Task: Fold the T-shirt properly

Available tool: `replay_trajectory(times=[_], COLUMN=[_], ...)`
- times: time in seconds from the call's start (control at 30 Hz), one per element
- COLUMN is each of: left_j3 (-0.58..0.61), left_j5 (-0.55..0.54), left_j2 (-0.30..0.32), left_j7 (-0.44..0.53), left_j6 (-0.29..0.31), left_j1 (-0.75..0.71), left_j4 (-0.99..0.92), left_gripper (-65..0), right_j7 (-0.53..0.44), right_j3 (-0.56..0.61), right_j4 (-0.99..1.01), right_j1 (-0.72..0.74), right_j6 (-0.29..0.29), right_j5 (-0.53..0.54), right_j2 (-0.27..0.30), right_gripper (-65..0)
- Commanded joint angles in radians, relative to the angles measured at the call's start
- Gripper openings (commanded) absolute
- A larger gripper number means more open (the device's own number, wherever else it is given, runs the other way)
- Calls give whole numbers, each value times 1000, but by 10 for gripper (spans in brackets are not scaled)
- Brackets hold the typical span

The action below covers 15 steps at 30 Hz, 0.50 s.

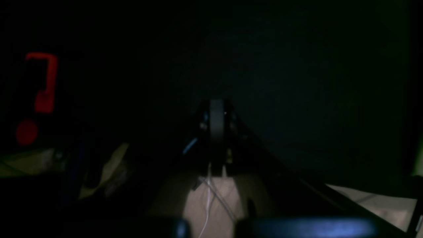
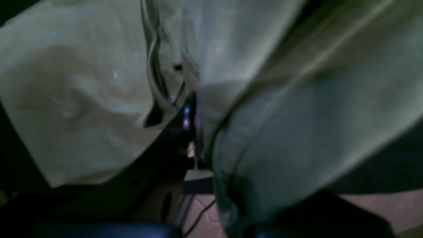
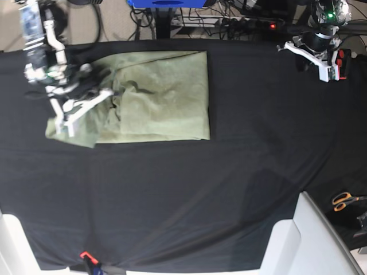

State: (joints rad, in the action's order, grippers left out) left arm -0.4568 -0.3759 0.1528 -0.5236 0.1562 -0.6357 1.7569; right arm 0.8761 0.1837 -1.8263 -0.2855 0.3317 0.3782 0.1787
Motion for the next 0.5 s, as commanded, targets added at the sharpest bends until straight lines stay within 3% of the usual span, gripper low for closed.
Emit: replay_trajectory(times=[0.0,0.17,0.33,0.47], left_j3=[-6,-6,-6,-6], left_j5=[-5,-5,-5,-5], left_j2=[11,11,11,11], left_j7=[16,16,16,16], left_j6=[-4,-4,-4,-4], left_j1=[-8,-6,6,7], left_j4=[15,15,13,13], left_gripper=[-650,-650,-650,-650], right_j7=[-19,-22,-19,16], right_j3=[38,242,420,497], right_j4=[-33,-36,-26,4], right_j1=[6,38,110,173], right_j6=[40,221,366,366], right_j5=[-21,-40,-40,-40], right_j2=[0,-2,-3,-55], right_gripper=[-648,-647,-647,-645])
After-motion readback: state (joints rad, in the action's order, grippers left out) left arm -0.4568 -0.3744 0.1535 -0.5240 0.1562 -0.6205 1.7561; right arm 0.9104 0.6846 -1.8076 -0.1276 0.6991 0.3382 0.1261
